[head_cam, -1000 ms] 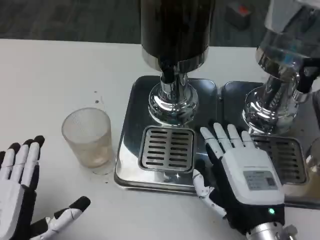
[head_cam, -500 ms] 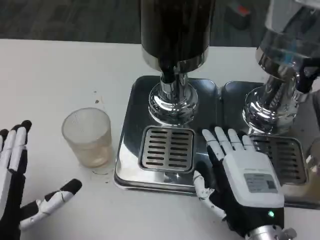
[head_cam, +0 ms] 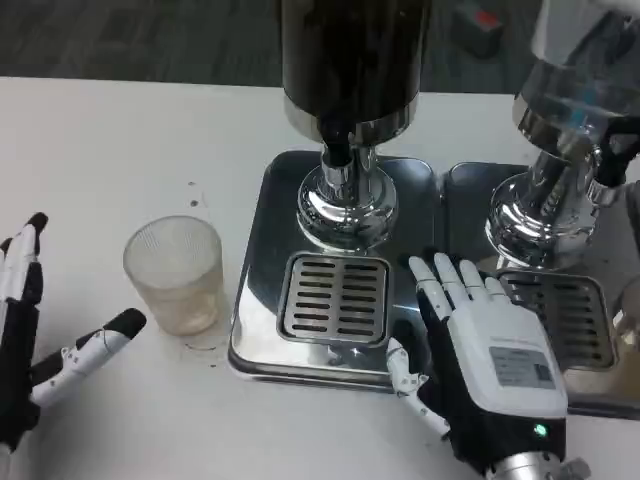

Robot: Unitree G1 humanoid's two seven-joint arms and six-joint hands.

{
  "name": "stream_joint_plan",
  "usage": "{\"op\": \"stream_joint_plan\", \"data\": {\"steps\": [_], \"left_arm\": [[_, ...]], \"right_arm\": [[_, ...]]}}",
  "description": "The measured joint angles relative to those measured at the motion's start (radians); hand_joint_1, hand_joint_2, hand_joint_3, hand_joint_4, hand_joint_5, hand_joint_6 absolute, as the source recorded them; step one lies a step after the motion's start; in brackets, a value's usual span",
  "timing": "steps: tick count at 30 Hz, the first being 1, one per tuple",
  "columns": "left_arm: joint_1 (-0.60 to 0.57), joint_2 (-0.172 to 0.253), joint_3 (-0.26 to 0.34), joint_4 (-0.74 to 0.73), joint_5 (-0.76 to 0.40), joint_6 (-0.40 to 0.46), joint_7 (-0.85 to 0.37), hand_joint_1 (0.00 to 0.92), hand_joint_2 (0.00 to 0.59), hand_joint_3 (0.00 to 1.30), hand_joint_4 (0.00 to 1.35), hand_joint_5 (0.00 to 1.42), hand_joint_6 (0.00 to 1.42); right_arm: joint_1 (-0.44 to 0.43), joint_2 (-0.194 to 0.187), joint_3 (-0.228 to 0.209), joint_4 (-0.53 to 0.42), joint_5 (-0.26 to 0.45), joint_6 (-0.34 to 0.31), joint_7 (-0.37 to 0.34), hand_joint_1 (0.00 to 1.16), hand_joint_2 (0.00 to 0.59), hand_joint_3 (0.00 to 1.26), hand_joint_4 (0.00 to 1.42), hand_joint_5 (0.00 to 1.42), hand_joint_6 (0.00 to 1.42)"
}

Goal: Grasp the cup under the faucet to collect the drink, then remove the cup.

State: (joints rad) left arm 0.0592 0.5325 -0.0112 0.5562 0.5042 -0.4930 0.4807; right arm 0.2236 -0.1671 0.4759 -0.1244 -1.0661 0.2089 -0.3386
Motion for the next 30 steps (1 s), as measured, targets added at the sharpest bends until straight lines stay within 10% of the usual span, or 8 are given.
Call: {"op": "stream_joint_plan", "data": {"steps": [30], "left_arm": [[-0.29,-0.08,-0.137,0.437,-0.02,-0.161,-0.007,0.029,0.0,0.0,0.0,0.02,0.0]], "right_arm": [[0.039,0.027,0.003,-0.032,0.0,0.045,-0.003,0.15,0.57,0.14,0.05,0.04,0.11]]}}
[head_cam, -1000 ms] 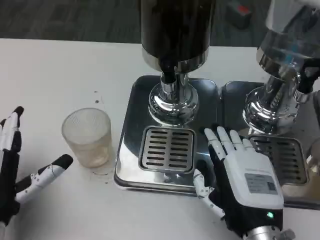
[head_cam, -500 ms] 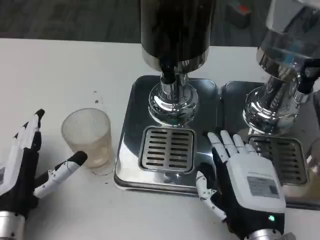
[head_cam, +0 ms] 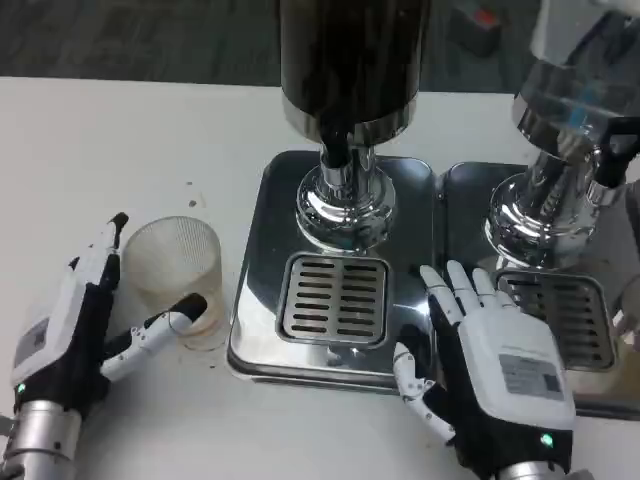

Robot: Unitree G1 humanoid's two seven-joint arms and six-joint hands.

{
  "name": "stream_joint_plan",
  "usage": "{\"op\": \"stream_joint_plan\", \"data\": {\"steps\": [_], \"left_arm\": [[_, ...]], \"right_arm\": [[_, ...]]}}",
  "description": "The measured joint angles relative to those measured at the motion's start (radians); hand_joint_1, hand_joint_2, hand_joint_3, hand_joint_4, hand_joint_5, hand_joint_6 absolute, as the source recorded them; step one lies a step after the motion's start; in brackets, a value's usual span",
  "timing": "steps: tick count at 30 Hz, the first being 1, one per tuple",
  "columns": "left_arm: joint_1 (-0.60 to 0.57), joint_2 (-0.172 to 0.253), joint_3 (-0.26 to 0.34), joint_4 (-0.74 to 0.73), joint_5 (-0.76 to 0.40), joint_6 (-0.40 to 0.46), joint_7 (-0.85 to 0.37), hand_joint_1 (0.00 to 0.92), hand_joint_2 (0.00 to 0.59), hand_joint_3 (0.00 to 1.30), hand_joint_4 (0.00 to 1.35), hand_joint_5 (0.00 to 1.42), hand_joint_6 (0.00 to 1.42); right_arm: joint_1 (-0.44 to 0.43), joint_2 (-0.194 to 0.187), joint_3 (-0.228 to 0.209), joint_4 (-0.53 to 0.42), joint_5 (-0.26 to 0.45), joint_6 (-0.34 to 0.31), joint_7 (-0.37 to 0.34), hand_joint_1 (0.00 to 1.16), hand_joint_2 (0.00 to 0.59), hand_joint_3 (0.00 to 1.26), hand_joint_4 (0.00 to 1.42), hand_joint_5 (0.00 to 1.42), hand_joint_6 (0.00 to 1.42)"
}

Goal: Grasp the cup under the faucet to collect the drink, then remove the cup.

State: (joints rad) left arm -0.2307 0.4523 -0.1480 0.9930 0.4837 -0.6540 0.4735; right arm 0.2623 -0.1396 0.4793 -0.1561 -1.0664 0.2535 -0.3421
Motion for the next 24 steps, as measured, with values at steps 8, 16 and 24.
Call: {"op": "stream_joint_plan", "data": {"steps": [8,16,24], "left_arm": [[-0.046,0.0,-0.027,0.039,-0.007,-0.003,-0.054,0.046,0.0,0.0,0.0,0.03,0.0],[-0.062,-0.014,-0.025,0.067,-0.027,-0.024,-0.063,0.081,0.001,0.0,0.0,0.2,0.15],[-0.086,-0.022,-0.035,0.082,-0.031,-0.029,-0.009,0.197,0.049,0.12,0.17,0.45,0.53]], "right_arm": [[0.01,0.01,0.0,-0.004,0.0,0.001,-0.002,0.15,0.568,0.15,0.06,0.05,0.12],[0.015,0.015,-0.001,-0.004,0.0,0.006,-0.007,0.15,0.566,0.13,0.06,0.05,0.13],[0.021,0.018,-0.002,-0.004,0.0,0.01,-0.015,0.15,0.566,0.12,0.07,0.06,0.15]]}}
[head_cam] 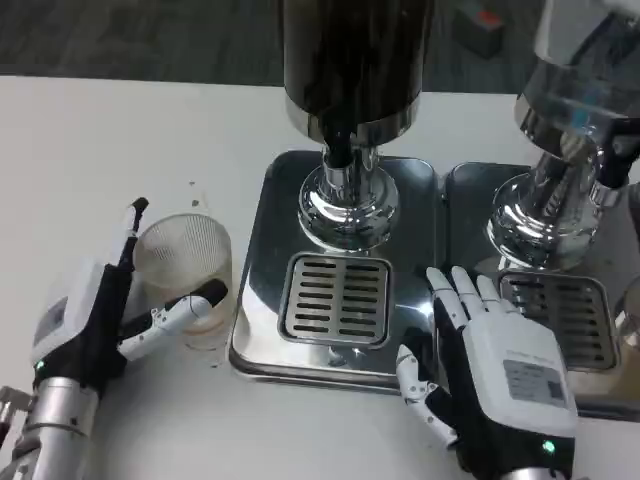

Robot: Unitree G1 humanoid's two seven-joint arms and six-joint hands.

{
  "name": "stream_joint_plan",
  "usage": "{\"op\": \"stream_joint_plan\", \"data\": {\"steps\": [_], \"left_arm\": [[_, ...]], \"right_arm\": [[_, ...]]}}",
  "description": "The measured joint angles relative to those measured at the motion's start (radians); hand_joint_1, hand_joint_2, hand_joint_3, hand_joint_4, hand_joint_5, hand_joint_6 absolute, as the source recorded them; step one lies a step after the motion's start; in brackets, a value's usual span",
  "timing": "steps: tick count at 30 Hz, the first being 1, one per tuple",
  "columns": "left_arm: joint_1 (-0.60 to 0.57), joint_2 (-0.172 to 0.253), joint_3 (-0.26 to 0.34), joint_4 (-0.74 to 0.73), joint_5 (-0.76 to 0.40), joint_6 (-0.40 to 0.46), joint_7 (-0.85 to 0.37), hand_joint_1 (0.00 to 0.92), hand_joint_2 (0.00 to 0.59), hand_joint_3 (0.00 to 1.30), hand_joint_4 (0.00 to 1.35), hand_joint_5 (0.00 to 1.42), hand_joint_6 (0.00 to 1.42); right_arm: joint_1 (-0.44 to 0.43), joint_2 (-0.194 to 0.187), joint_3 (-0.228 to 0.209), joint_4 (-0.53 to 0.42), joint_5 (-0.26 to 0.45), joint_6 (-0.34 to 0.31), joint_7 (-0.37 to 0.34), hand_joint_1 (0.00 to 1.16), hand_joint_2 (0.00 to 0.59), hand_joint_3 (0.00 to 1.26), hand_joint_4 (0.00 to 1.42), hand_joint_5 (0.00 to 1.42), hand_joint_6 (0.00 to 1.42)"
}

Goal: Grasp the cup under the faucet to collect the drink, then remove the cup.

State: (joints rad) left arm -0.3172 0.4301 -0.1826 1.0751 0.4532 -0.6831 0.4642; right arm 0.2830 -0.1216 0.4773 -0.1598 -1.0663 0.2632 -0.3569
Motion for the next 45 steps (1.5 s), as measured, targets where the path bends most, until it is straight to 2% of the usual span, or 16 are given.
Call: {"op": "stream_joint_plan", "data": {"steps": [8,14,21,34,45], "left_arm": [[-0.003,0.001,-0.032,0.003,0.034,-0.001,0.079,0.259,0.075,0.37,0.46,0.75,0.84],[-0.004,0.004,-0.045,0.007,0.064,-0.007,0.137,0.31,0.092,0.52,0.62,0.87,0.95],[0.0,0.004,-0.06,0.012,0.076,-0.032,0.184,0.332,0.103,0.56,0.66,0.9,0.99],[-0.002,0.006,-0.061,0.038,0.063,-0.065,0.181,0.384,0.102,0.58,0.7,0.94,1.02],[-0.002,0.007,-0.06,0.032,0.067,-0.085,0.196,0.394,0.093,0.59,0.71,0.95,1.03]], "right_arm": [[0.003,0.001,0.0,-0.001,0.0,0.0,-0.004,0.15,0.566,0.13,0.08,0.07,0.17],[0.006,0.003,0.0,-0.001,0.0,0.0,-0.005,0.16,0.561,0.13,0.08,0.08,0.18],[0.006,0.004,-0.001,-0.001,0.002,0.0,-0.005,0.16,0.559,0.13,0.08,0.09,0.18],[0.005,0.003,-0.002,-0.001,0.005,0.0,-0.005,0.15,0.556,0.13,0.08,0.09,0.18],[0.001,-0.016,-0.022,-0.018,0.004,0.0,-0.005,0.15,0.555,0.13,0.07,0.08,0.18]]}}
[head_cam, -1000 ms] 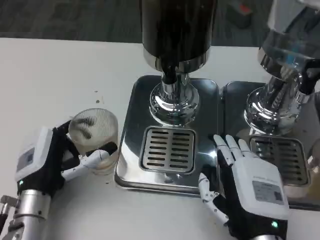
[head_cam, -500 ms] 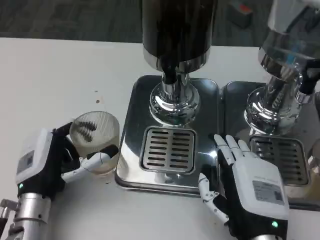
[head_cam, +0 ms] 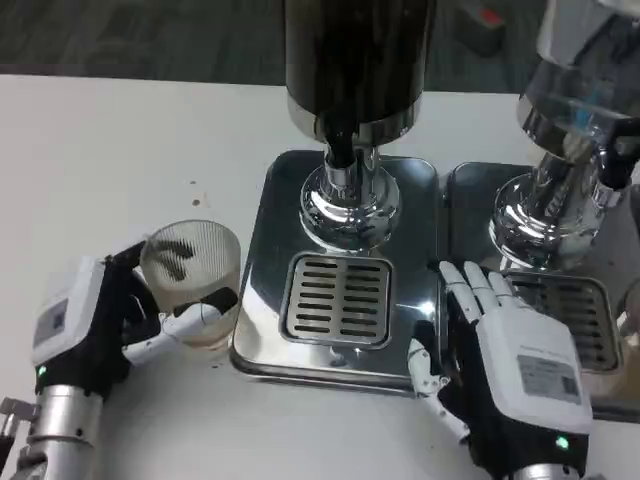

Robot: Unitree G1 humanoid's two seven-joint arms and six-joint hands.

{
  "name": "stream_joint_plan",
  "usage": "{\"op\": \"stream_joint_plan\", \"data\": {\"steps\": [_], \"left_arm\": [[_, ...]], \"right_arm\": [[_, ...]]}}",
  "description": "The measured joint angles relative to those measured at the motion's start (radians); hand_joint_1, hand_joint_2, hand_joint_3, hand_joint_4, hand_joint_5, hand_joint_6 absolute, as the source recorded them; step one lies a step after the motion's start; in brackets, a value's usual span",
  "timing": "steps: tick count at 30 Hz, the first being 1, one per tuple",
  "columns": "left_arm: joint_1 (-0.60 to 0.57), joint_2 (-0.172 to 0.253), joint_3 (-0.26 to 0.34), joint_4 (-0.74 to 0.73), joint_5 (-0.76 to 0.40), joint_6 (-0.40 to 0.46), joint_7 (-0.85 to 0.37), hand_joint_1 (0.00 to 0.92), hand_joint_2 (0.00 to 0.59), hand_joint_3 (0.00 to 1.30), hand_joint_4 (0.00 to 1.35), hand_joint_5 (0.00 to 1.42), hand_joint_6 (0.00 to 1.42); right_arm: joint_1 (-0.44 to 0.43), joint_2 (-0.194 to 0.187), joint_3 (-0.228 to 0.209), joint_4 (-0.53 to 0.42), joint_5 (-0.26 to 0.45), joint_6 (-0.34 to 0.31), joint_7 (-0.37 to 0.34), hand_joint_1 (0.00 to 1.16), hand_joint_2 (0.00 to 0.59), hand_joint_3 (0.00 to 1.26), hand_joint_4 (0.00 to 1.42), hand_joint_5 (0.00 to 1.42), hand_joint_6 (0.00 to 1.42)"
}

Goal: Grasp the cup under the faucet to collect the drink, then remove the cup.

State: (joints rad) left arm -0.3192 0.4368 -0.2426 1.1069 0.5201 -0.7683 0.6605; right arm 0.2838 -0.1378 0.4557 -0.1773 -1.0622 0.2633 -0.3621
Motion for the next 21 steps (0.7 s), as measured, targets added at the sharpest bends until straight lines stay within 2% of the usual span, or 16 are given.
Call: {"op": "stream_joint_plan", "data": {"steps": [7,14,19,21], "left_arm": [[-0.01,0.006,0.002,-0.05,0.007,-0.053,0.017,0.392,0.091,0.59,0.71,0.95,1.02],[-0.031,0.007,-0.013,-0.097,0.08,-0.065,0.037,0.391,0.09,0.59,0.71,0.93,1.02],[-0.059,-0.015,-0.025,-0.096,0.084,-0.067,0.036,0.388,0.083,0.59,0.7,0.93,1.01],[-0.089,-0.025,-0.049,-0.081,0.104,-0.065,0.033,0.385,0.081,0.58,0.7,0.93,1.01]], "right_arm": [[0.001,-0.01,-0.01,-0.027,-0.002,0.0,0.0,0.15,0.555,0.13,0.07,0.07,0.18],[0.009,-0.01,-0.018,-0.036,-0.002,0.0,0.0,0.14,0.555,0.13,0.07,0.06,0.18],[0.015,-0.001,-0.021,-0.047,-0.002,0.008,0.0,0.14,0.555,0.13,0.07,0.06,0.18],[0.022,0.004,-0.022,-0.054,-0.002,0.011,0.0,0.14,0.555,0.13,0.07,0.06,0.18]]}}
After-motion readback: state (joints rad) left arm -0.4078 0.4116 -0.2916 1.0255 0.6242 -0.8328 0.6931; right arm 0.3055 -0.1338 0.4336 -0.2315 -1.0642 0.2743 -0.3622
